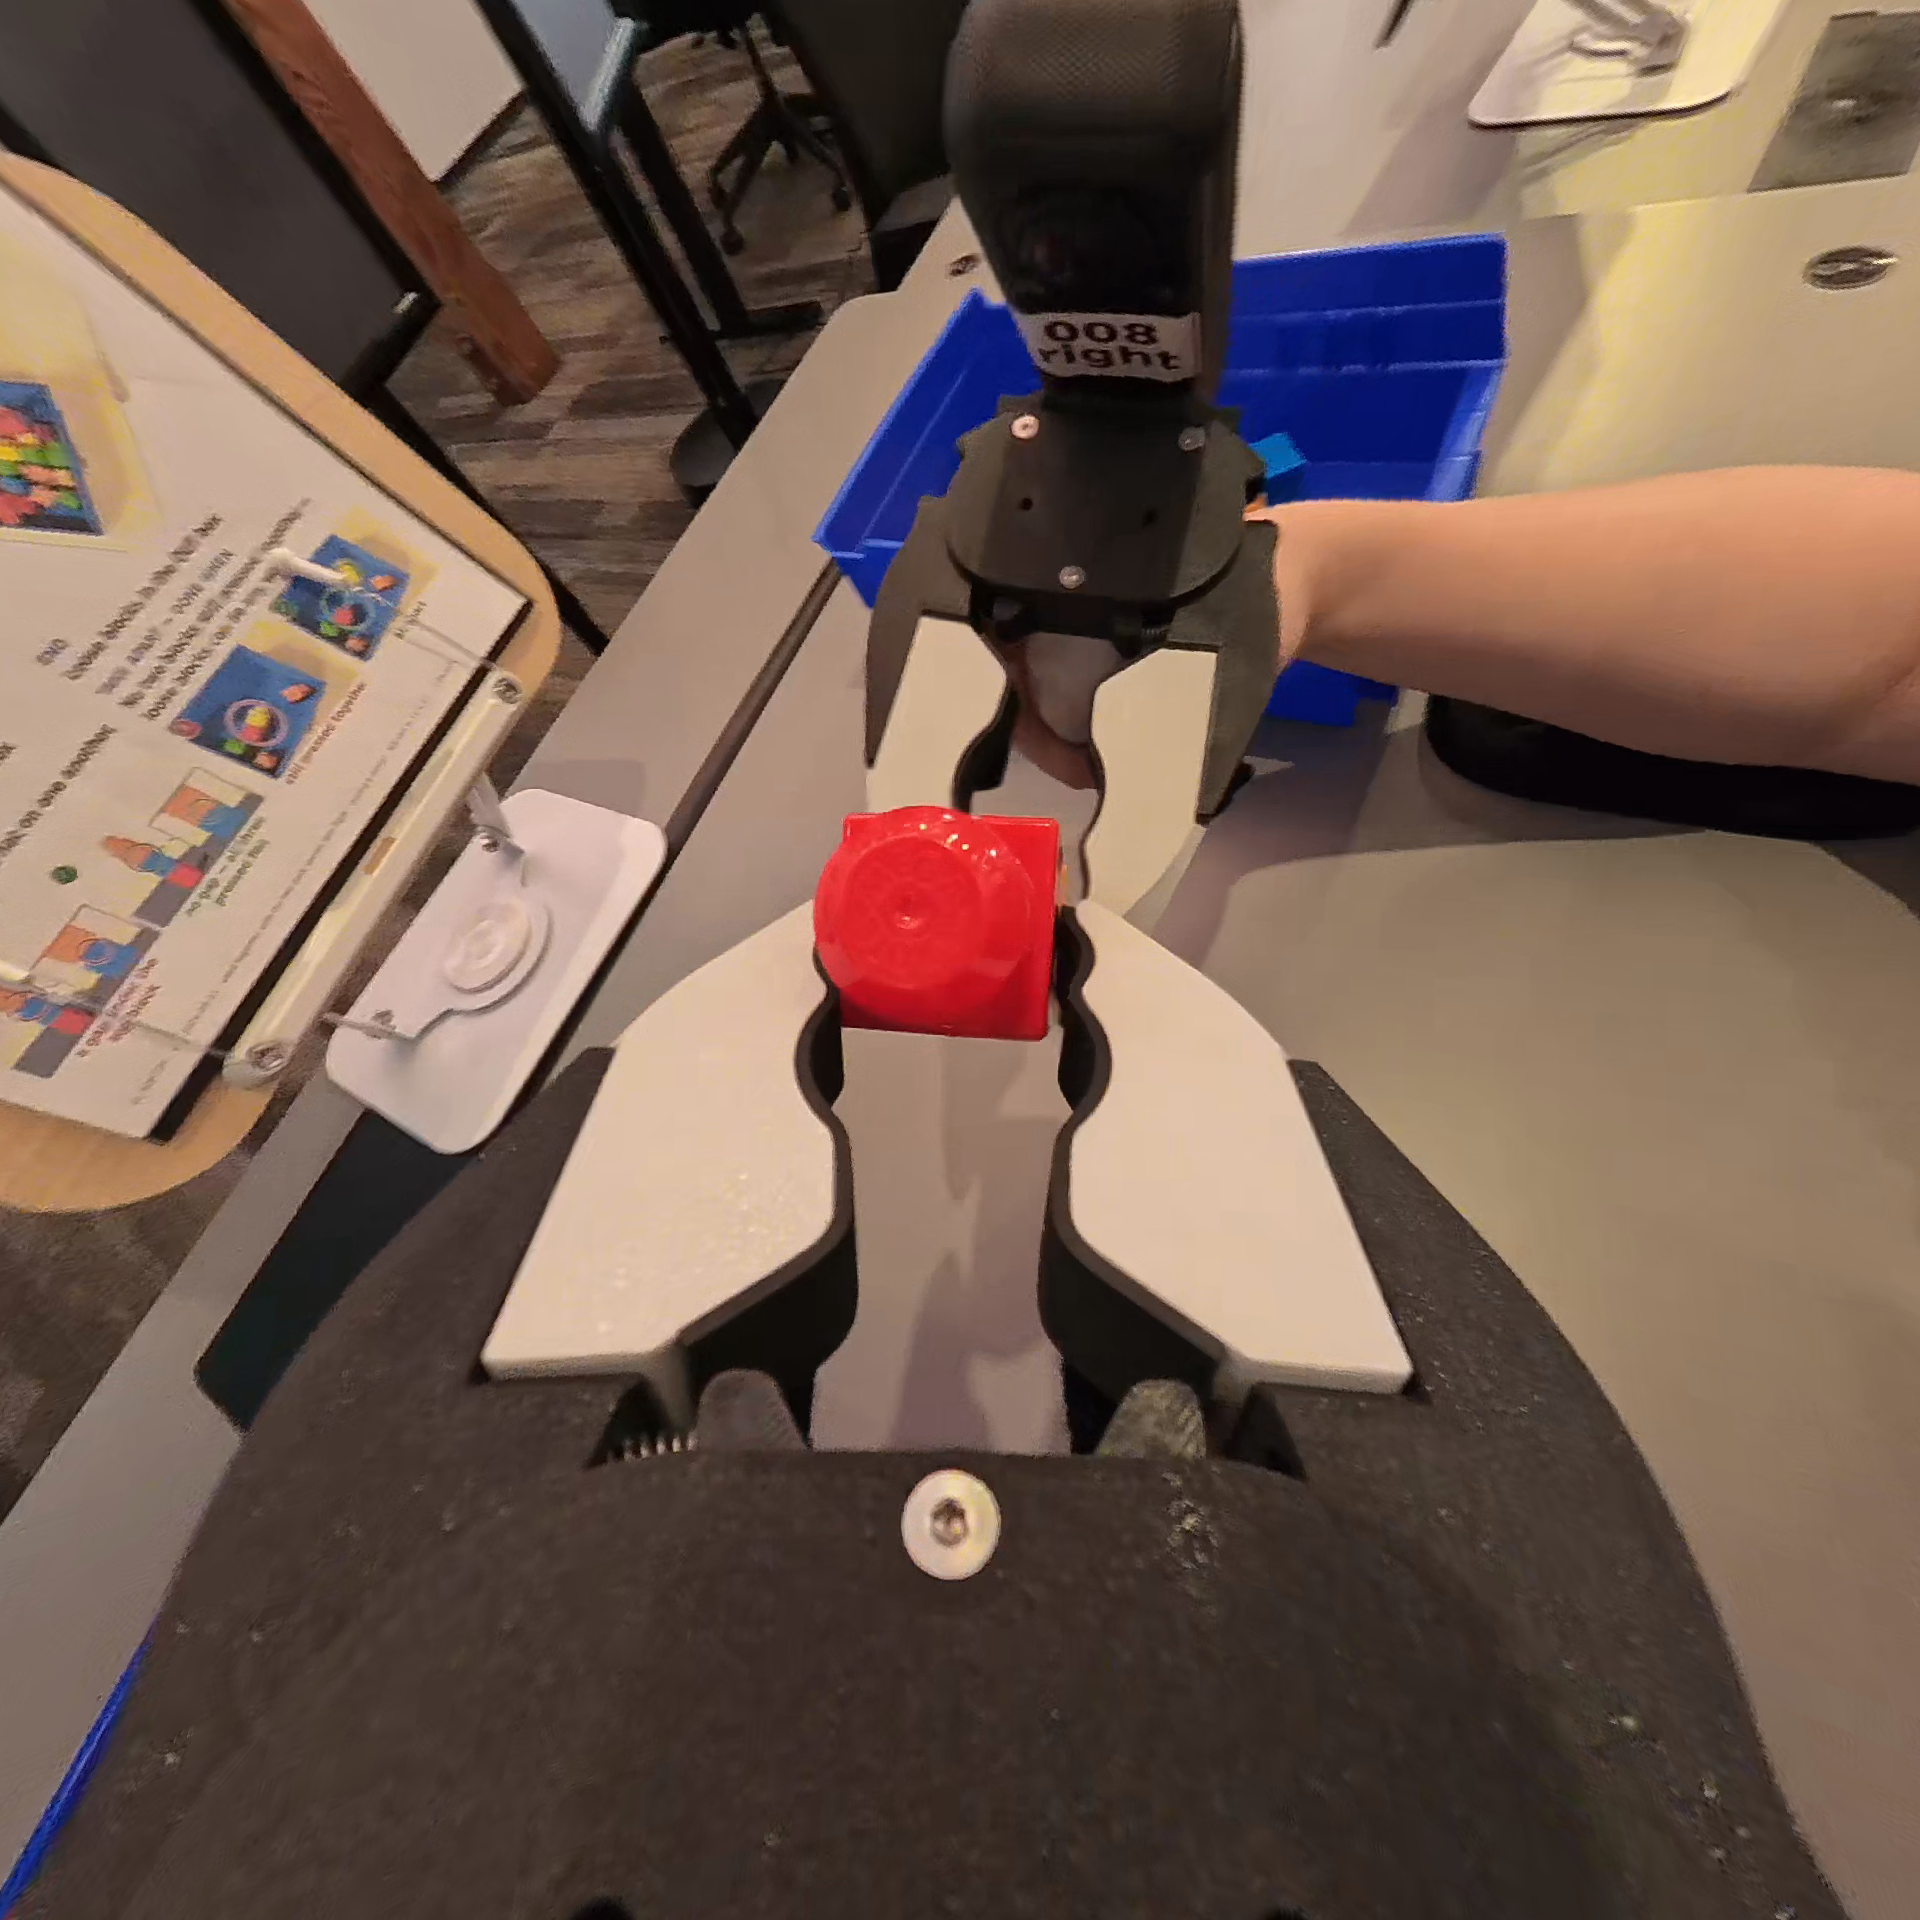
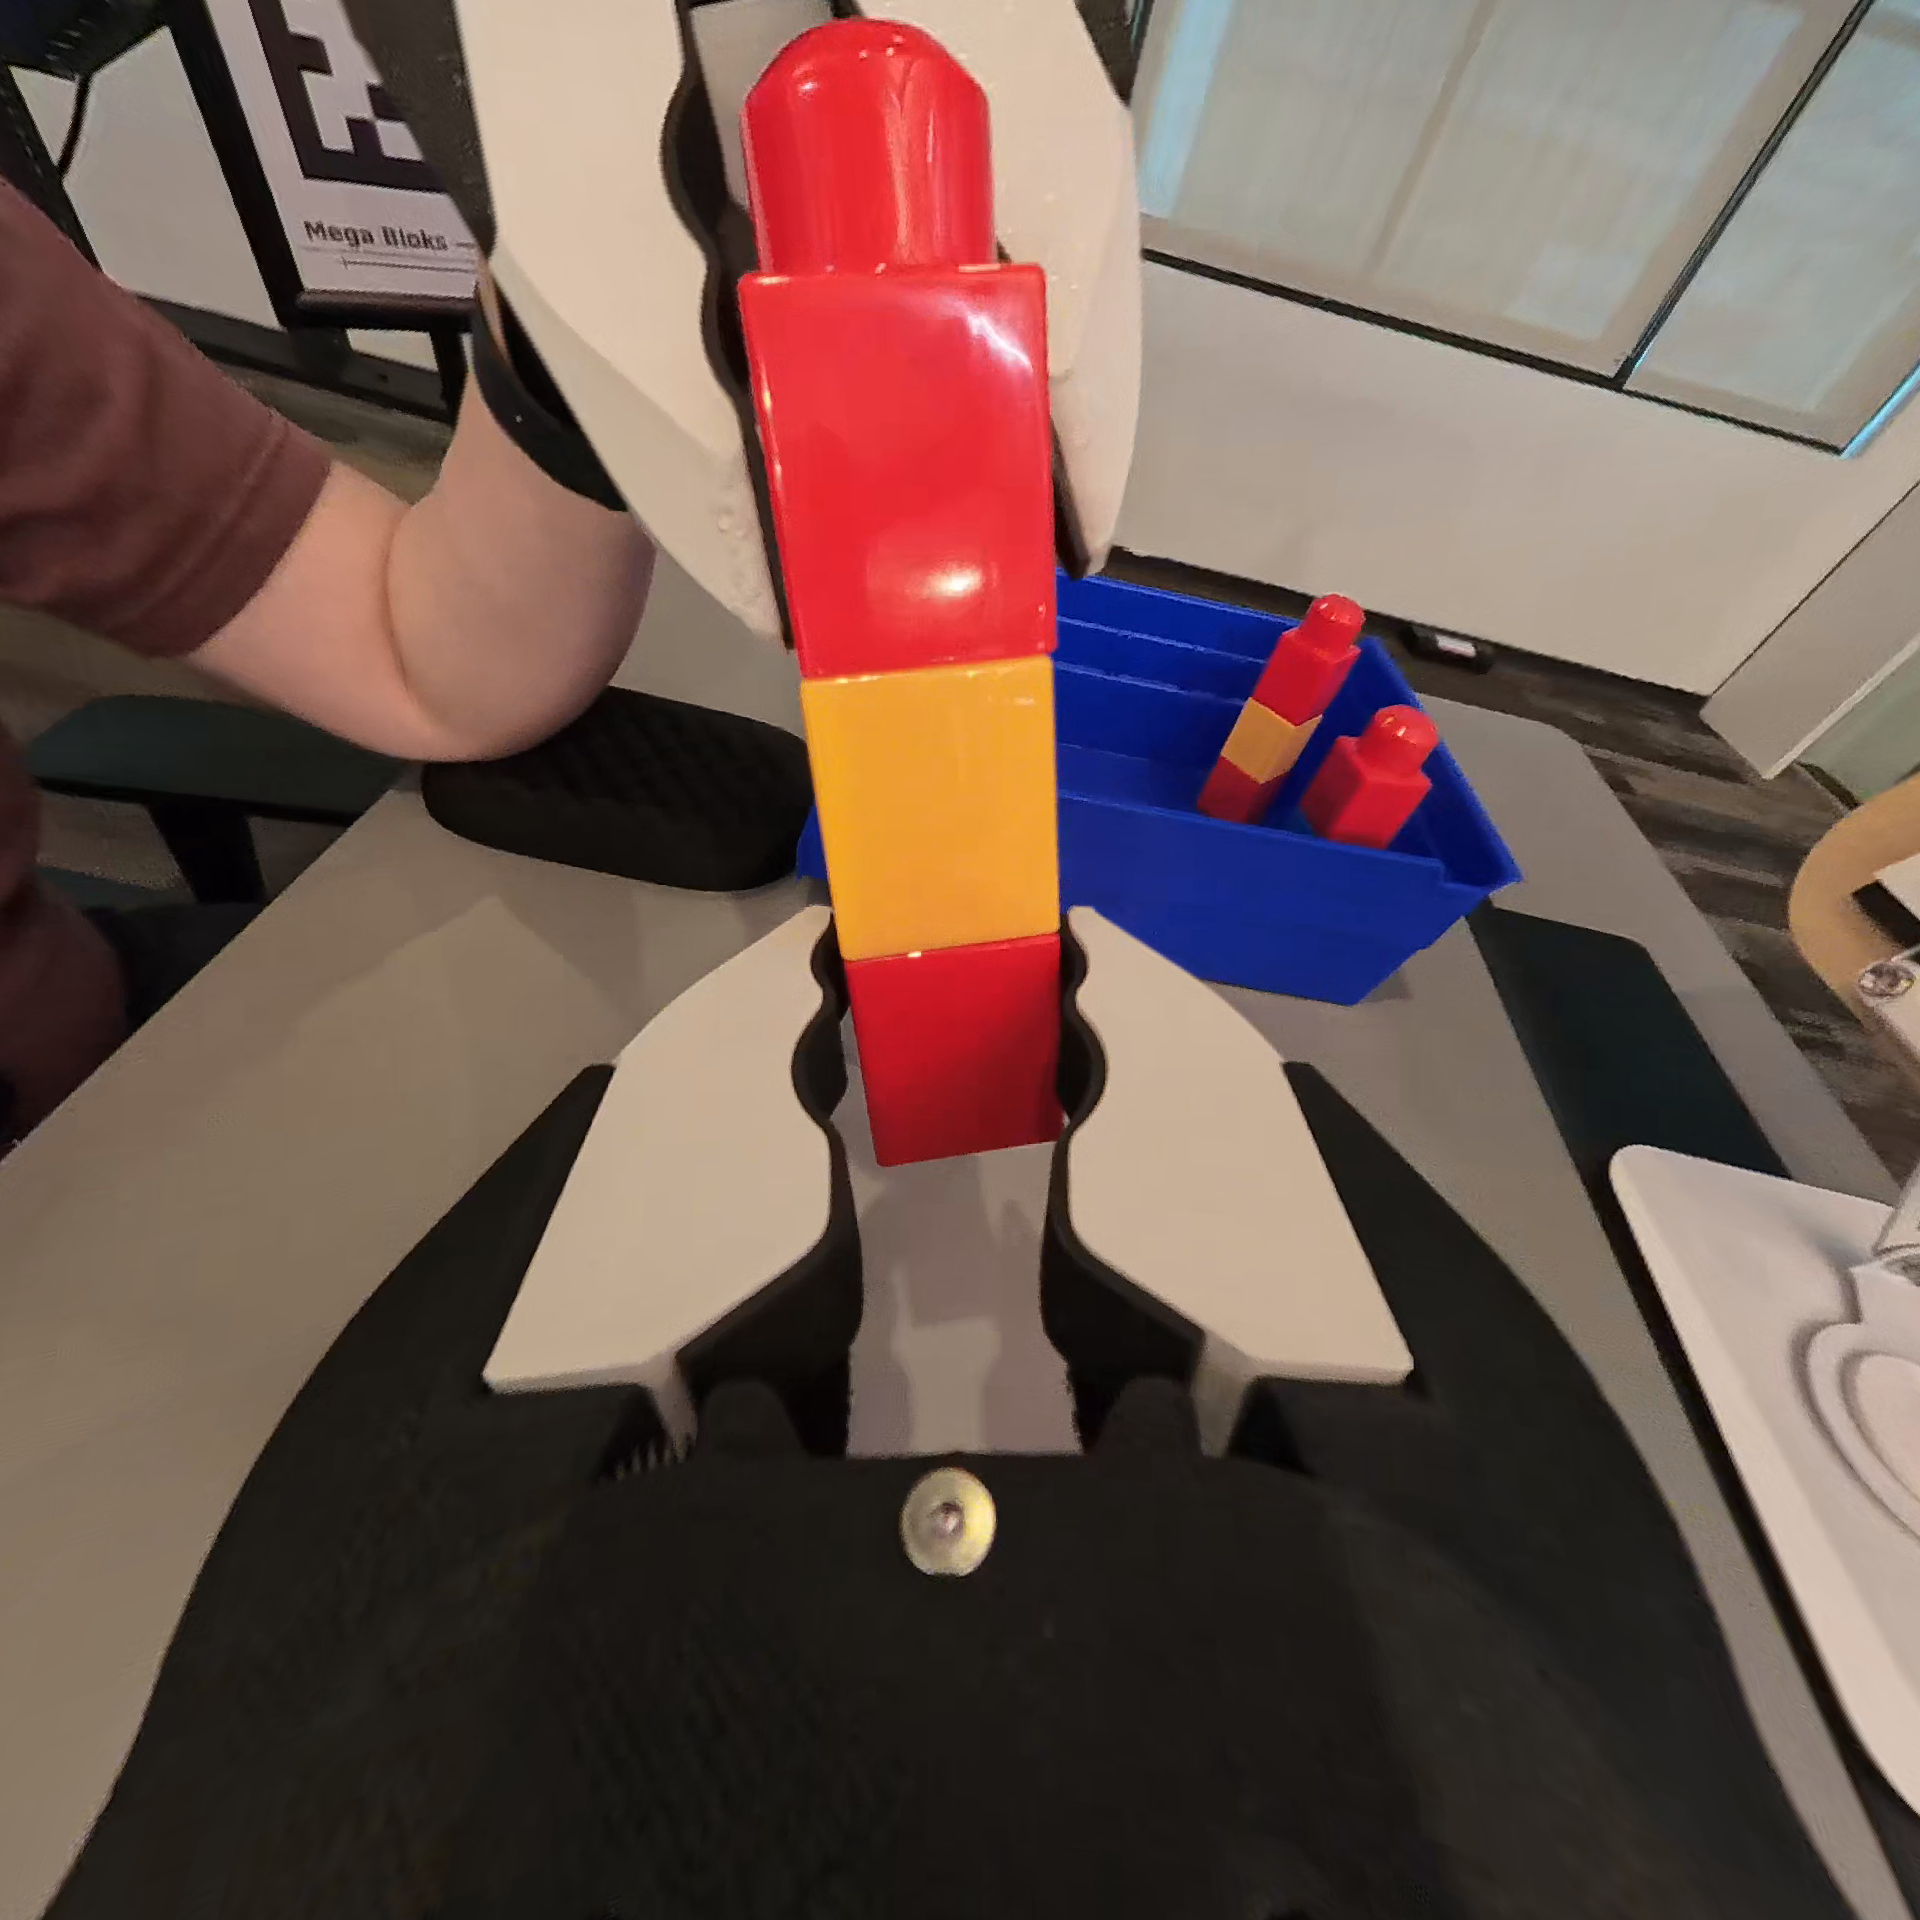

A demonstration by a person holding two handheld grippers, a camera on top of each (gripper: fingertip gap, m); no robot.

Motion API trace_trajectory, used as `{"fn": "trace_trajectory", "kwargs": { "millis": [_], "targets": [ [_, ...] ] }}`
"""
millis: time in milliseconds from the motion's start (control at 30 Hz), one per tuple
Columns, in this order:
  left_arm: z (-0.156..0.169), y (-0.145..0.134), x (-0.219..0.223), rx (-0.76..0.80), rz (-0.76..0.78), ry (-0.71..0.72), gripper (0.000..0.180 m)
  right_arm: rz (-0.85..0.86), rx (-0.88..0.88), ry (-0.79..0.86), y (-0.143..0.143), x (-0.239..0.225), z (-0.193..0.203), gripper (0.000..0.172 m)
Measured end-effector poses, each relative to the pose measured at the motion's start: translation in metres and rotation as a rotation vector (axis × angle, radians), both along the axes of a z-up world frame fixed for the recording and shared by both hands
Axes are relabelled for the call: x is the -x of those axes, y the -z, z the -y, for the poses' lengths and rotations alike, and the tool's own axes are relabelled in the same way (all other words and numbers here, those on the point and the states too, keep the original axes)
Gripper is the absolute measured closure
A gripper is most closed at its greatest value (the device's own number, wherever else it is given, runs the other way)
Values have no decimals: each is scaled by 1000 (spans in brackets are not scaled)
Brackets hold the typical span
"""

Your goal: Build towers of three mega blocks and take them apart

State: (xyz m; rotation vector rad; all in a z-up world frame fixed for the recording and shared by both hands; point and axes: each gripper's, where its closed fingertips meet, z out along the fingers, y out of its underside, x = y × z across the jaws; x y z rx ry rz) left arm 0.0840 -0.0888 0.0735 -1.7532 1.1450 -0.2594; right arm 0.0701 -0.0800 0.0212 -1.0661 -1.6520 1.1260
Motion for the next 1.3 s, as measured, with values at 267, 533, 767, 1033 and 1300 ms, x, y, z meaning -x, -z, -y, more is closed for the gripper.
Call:
{"fn": "trace_trajectory", "kwargs": {
  "millis": [267, 533, 767, 1033, 1300],
  "targets": [
    [-12, 3, -1, -66, -35, -107, 119, -68, 107, -9, -17, -5, -3, 135],
    [-13, 10, -5, -29, -38, -97, 118, -89, 63, -26, -26, -9, 4, 134],
    [-6, 12, -14, 22, 14, -26, 118, -83, 55, -37, -25, -9, 7, 135],
    [-2, 2, -21, 61, 140, 50, 129, -81, 69, -44, -28, -8, 10, 134],
    [-8, 3, -24, 105, 220, 116, 140, -55, 125, -29, -29, -3, 10, 135]
  ]
}}
